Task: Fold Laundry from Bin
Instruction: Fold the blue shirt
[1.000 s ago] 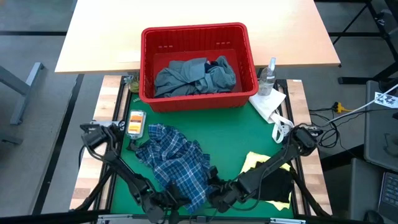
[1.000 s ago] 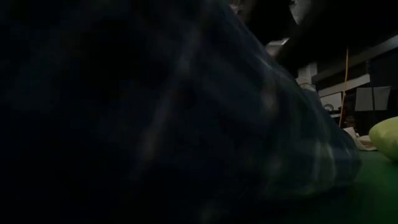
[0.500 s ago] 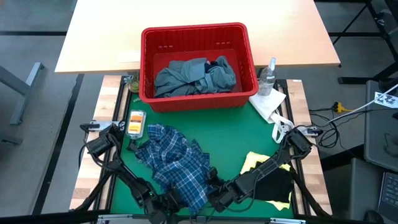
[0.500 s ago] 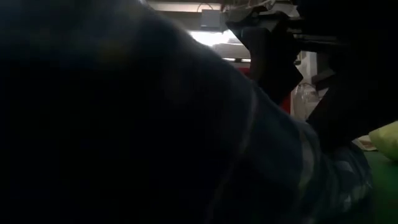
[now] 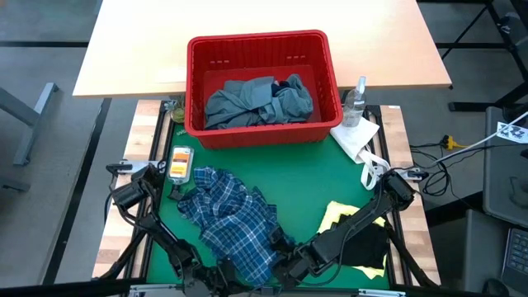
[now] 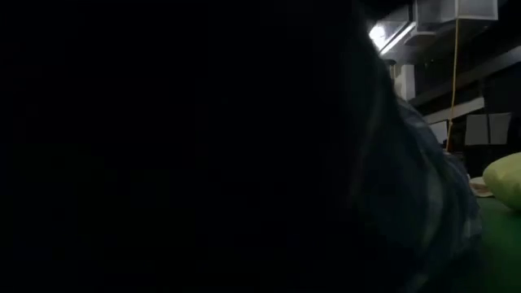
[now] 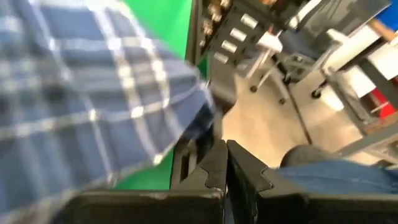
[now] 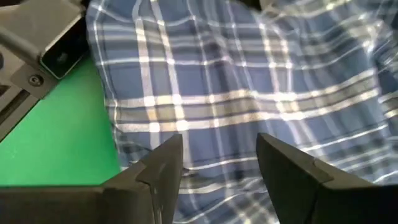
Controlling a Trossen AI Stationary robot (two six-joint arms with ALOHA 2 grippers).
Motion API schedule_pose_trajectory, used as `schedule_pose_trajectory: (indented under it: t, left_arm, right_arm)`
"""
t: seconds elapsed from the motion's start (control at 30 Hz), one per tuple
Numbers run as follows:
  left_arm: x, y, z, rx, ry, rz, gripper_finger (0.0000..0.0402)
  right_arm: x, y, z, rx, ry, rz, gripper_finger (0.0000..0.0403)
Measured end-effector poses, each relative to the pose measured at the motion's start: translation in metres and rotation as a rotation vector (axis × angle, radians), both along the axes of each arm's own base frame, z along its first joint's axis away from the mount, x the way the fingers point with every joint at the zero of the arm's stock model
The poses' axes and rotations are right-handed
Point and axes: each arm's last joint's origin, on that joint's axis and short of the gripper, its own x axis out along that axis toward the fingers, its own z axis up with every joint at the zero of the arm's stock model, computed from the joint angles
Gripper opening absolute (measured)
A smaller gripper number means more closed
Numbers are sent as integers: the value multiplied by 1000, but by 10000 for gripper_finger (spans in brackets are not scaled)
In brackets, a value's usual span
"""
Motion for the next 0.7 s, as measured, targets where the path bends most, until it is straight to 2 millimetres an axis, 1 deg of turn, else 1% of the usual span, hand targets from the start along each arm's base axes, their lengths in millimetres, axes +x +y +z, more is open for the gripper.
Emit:
schedule_pose_trajectory:
  t: [0.1,0.2,0.33,0.43,0.53,0.7]
  left_arm:
    - [4,0,5,17,-58,-5,0]
    - [8,2,9,57,-112,11,0]
    - [14,9,12,140,-160,86,0]
    - [17,13,17,198,-170,109,0]
    - [15,17,32,267,-177,115,0]
    - [1,26,55,404,-109,138,0]
  right_arm:
    - [2,1,8,-21,-17,27,205]
    - [4,0,11,-56,-48,30,205]
    - [12,-12,11,-113,-75,-26,205]
    - [22,-29,11,-109,-72,-66,205]
    - [35,-50,11,-108,-70,-120,205]
    - [54,-89,12,-106,-72,-216,205]
